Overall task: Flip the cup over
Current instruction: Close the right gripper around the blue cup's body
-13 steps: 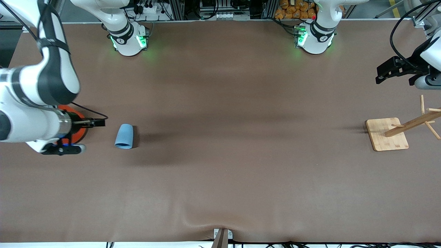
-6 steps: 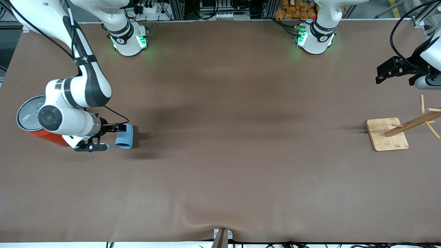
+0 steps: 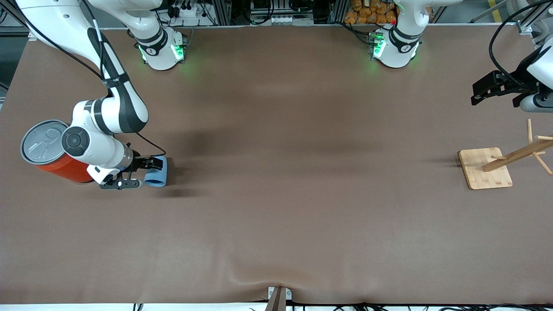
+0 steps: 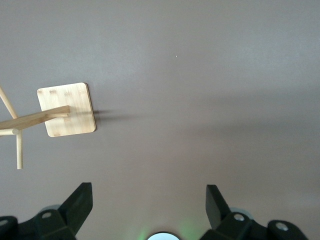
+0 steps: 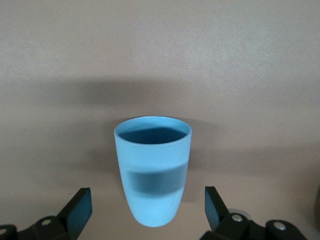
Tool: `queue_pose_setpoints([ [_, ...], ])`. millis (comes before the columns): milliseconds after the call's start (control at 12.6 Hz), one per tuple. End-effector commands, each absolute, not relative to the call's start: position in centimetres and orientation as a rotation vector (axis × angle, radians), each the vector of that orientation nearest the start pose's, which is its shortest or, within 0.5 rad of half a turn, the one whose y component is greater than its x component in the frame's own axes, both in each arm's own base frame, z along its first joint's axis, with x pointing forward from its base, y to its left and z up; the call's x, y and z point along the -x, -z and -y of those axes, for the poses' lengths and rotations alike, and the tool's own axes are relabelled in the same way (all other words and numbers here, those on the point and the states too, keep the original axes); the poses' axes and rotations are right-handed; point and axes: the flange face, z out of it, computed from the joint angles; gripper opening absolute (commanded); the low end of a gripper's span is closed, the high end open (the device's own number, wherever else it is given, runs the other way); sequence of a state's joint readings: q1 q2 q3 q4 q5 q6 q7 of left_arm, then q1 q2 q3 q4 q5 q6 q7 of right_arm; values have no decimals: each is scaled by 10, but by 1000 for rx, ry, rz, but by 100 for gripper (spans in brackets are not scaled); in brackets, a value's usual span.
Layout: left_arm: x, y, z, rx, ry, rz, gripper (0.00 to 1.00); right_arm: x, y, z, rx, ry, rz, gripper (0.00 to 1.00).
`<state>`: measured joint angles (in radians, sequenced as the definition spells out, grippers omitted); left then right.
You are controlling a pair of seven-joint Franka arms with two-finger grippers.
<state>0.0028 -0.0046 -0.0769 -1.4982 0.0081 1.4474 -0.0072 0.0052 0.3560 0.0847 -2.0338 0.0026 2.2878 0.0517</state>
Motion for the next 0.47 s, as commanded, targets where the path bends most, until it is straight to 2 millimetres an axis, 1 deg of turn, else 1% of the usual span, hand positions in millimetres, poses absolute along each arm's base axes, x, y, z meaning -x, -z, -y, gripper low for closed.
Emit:
queue_pose_setpoints([
  [0, -537, -654, 39, 3139, -70, -82, 100, -580, -239, -47, 3104, -120, 61, 100],
  [317, -537, -654, 38, 3137, -70, -79, 100, -577, -203, -46, 3099, -113, 54, 100],
  [396, -538, -654, 38, 3137, -67, -79, 100, -574, -196, -45, 3099, -115, 51, 97],
])
